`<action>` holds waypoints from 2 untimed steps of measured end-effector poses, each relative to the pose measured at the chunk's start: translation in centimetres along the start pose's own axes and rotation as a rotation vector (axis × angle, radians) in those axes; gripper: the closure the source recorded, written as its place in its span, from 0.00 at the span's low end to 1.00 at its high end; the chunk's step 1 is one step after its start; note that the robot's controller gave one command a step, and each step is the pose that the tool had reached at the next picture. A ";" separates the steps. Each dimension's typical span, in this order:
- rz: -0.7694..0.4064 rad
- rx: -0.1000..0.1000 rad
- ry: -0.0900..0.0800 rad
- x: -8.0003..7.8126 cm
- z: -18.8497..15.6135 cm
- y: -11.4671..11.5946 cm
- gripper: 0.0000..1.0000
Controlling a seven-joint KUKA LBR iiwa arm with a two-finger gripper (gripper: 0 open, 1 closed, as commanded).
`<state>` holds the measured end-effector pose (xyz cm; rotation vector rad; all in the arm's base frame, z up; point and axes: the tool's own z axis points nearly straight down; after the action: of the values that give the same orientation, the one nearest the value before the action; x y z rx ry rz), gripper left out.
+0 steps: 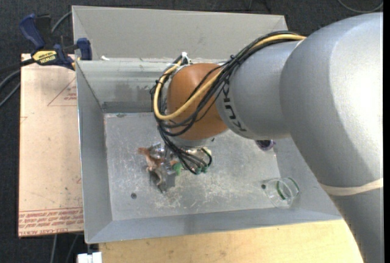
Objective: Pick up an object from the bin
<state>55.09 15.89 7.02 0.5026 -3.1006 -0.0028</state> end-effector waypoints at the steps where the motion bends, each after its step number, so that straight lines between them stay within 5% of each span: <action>1: 0.001 0.000 0.000 0.0 0.0 0.0 1.00; 2: 0.017 -0.001 -0.002 -0.5 -8.9 0.4 1.00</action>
Offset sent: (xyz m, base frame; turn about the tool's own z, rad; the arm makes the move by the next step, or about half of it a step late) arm 0.0035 0.0049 0.0894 0.0163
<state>55.47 16.38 15.89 0.4756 -3.1062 -0.0047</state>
